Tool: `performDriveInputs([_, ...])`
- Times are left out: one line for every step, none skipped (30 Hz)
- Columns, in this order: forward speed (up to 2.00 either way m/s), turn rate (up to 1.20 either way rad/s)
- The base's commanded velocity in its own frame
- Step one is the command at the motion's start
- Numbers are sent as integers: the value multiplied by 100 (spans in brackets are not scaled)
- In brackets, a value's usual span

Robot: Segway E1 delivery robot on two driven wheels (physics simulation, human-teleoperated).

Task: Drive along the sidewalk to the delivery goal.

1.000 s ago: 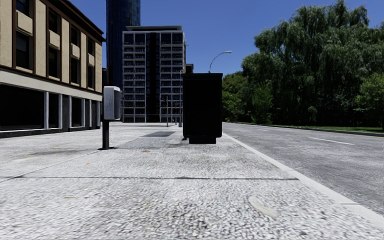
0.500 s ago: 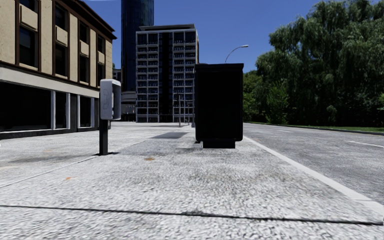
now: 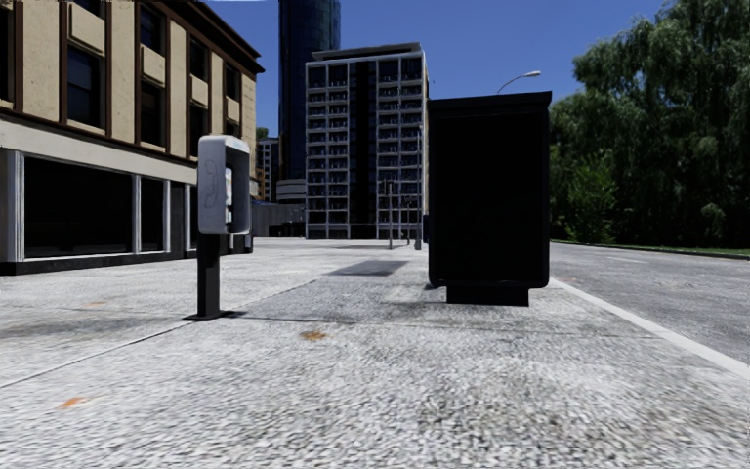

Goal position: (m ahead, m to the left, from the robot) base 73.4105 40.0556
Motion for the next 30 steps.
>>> performDriveInputs([200,27])
performDriveInputs([200,0])
performDriveInputs([200,0])
performDriveInputs([200,0])
performDriveInputs([200,0])
performDriveInputs([200,0])
performDriveInputs([200,0])
performDriveInputs([200,0])
performDriveInputs([200,0])
performDriveInputs([200,0])
performDriveInputs([200,0])
performDriveInputs([200,0])
performDriveInputs([200,0])
performDriveInputs([200,0])
performDriveInputs([200,0])
performDriveInputs([200,0])
performDriveInputs([200,0])
performDriveInputs([200,0])
performDriveInputs([200,0])
performDriveInputs([200,0])
performDriveInputs([200,0])
performDriveInputs([200,0])
performDriveInputs([200,0])
performDriveInputs([200,0])
performDriveInputs([200,0])
performDriveInputs([200,0])
performDriveInputs([200,0])
performDriveInputs([200,0])
performDriveInputs([200,0])
performDriveInputs([200,0])
